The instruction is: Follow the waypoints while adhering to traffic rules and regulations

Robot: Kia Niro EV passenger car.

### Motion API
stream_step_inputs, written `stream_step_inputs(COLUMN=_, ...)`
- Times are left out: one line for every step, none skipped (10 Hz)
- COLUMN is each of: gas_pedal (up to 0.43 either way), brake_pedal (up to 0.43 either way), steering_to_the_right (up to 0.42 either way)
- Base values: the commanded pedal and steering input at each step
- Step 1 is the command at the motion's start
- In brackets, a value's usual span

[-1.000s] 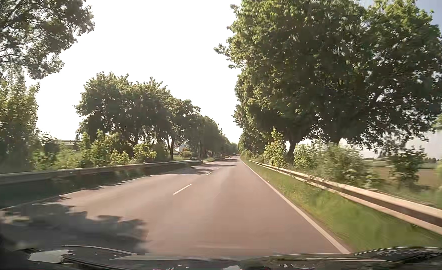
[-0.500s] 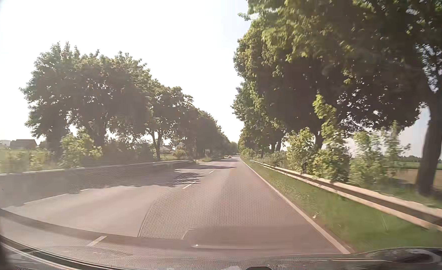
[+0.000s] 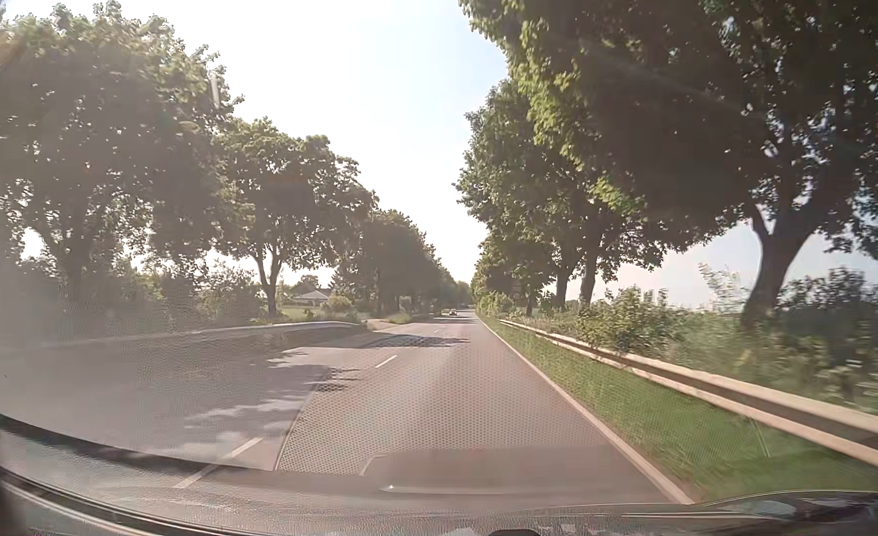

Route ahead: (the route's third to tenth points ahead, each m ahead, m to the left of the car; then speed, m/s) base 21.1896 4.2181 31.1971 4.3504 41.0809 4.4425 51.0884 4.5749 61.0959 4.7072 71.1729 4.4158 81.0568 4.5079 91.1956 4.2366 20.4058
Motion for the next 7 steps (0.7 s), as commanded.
stream_step_inputs(gas_pedal=0.228, brake_pedal=0.0, steering_to_the_right=0.004)
stream_step_inputs(gas_pedal=0.228, brake_pedal=0.0, steering_to_the_right=0.004)
stream_step_inputs(gas_pedal=0.228, brake_pedal=0.0, steering_to_the_right=0.004)
stream_step_inputs(gas_pedal=0.228, brake_pedal=0.0, steering_to_the_right=0.004)
stream_step_inputs(gas_pedal=0.228, brake_pedal=0.0, steering_to_the_right=0.004)
stream_step_inputs(gas_pedal=0.228, brake_pedal=0.0, steering_to_the_right=0.004)
stream_step_inputs(gas_pedal=0.228, brake_pedal=0.0, steering_to_the_right=0.004)
